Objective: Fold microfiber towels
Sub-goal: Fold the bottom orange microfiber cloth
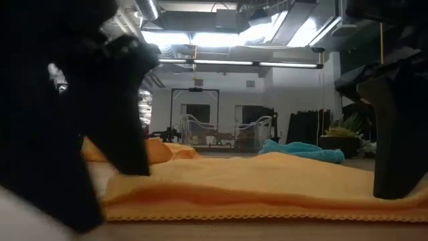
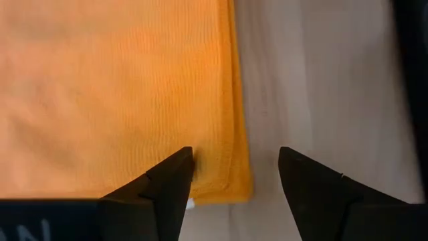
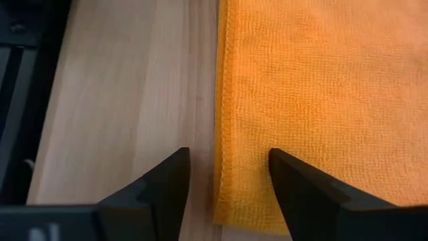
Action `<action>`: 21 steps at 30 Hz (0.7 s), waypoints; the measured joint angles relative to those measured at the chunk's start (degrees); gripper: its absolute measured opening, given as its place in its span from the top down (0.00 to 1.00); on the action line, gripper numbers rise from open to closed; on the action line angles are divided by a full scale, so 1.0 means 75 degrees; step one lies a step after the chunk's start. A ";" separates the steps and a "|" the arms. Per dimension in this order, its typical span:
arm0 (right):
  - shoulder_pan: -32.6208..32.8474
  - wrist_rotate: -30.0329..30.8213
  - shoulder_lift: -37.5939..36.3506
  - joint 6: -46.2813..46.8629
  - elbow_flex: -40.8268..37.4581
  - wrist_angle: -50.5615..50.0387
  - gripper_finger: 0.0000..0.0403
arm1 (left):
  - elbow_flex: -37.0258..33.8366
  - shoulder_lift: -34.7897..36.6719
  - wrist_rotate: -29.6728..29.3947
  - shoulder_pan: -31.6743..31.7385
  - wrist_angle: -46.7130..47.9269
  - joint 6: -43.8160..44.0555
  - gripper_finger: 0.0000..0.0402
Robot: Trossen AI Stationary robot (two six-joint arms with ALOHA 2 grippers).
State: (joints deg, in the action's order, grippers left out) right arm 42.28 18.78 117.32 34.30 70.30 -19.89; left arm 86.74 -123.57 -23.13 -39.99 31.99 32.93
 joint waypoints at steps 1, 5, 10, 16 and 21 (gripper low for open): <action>0.0007 -0.0001 0.0032 0.0023 -0.0002 -0.0007 0.49 | -0.0068 0.0003 0.0049 0.0000 -0.0042 0.0049 0.46; 0.0009 -0.0019 0.0072 0.0129 0.0000 -0.0041 0.49 | -0.0291 0.0056 0.0160 0.0000 -0.0132 0.0282 0.46; 0.0005 -0.0070 0.0084 0.0188 -0.0012 -0.0059 0.49 | -0.0332 0.0053 -0.0029 0.0055 -0.0139 0.0161 0.48; -0.0009 -0.0037 0.0084 0.0393 -0.0016 -0.0065 0.53 | -0.0396 0.0042 -0.0013 0.0096 -0.0180 0.0131 0.69; -0.0011 0.0103 0.0099 0.0441 -0.0017 -0.0044 0.66 | -0.0899 0.0061 -0.0008 0.0090 -0.1059 0.0241 0.94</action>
State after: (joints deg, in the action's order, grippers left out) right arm 42.20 19.55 118.06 37.60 70.17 -20.23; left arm 80.00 -123.11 -23.19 -39.31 24.05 34.74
